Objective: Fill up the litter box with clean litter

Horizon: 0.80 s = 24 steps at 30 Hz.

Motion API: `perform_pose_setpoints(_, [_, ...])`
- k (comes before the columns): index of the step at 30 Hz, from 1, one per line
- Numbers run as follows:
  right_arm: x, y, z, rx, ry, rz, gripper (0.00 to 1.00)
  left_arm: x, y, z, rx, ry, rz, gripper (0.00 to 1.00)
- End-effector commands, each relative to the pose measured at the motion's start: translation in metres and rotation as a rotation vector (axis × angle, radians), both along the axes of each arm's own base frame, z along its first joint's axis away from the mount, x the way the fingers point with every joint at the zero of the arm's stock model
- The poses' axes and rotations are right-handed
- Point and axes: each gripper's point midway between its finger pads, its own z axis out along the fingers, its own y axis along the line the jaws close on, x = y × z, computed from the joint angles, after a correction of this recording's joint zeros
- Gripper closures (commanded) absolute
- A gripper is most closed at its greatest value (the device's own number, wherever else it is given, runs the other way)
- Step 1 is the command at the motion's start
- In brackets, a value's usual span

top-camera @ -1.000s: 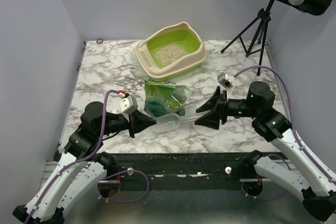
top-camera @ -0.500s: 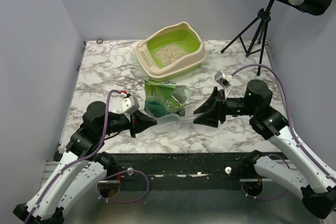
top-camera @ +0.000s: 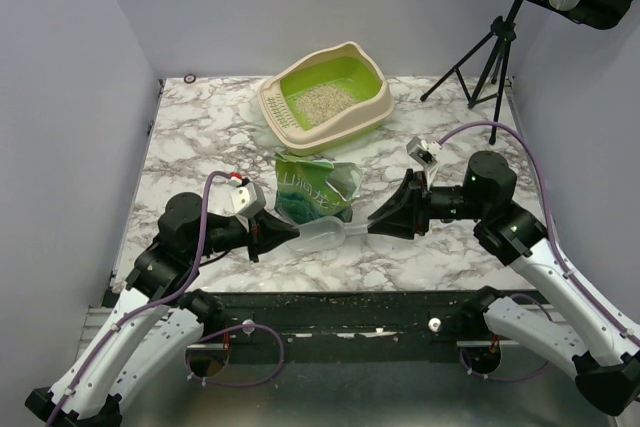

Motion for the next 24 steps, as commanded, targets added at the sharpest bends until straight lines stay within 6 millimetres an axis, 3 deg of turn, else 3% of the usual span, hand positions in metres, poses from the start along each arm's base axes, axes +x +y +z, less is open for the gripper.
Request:
perform_pose_setpoints(1, [-0.002,-0.001,-0.007,-0.013,0.016,0.019,0.60,0.003,-0.001,0.005,-0.013,-0.031,0.006,1.00])
perform_pose_setpoints(7, [-0.001,0.000,-0.013,-0.032,0.029,0.016,0.53,0.004,0.000,0.005,-0.015,-0.037,0.017,1.00])
perform_pose_setpoints(12, [0.001,-0.001,-0.014,-0.036,0.025,0.005,0.55,0.003,0.000,0.005,-0.016,-0.037,0.014,1.00])
perform_pose_setpoints(14, [0.000,-0.001,-0.012,-0.033,0.021,0.010,0.63,0.003,0.000,0.004,-0.014,-0.033,0.014,1.00])
perform_pose_setpoints(19, [0.004,-0.001,-0.013,-0.036,0.014,-0.014,1.00,0.005,0.000,0.004,-0.013,-0.035,0.021,1.00])
perform_pose_setpoints(21, [0.004,-0.002,-0.014,-0.036,0.014,-0.016,1.00,0.007,0.001,0.004,-0.011,-0.037,0.032,1.00])
perform_pose_setpoints(22, [0.004,-0.002,-0.013,-0.035,0.011,-0.016,1.00,0.009,0.001,0.004,-0.010,-0.038,0.044,0.87])
perform_pose_setpoints(23, [0.003,-0.002,-0.013,-0.034,0.008,-0.017,1.00,0.012,0.002,0.005,-0.012,-0.041,0.059,0.64])
perform_pose_setpoints(24, [0.004,-0.003,-0.013,-0.034,0.005,-0.024,0.99,0.015,0.003,0.007,-0.013,-0.047,0.079,0.49])
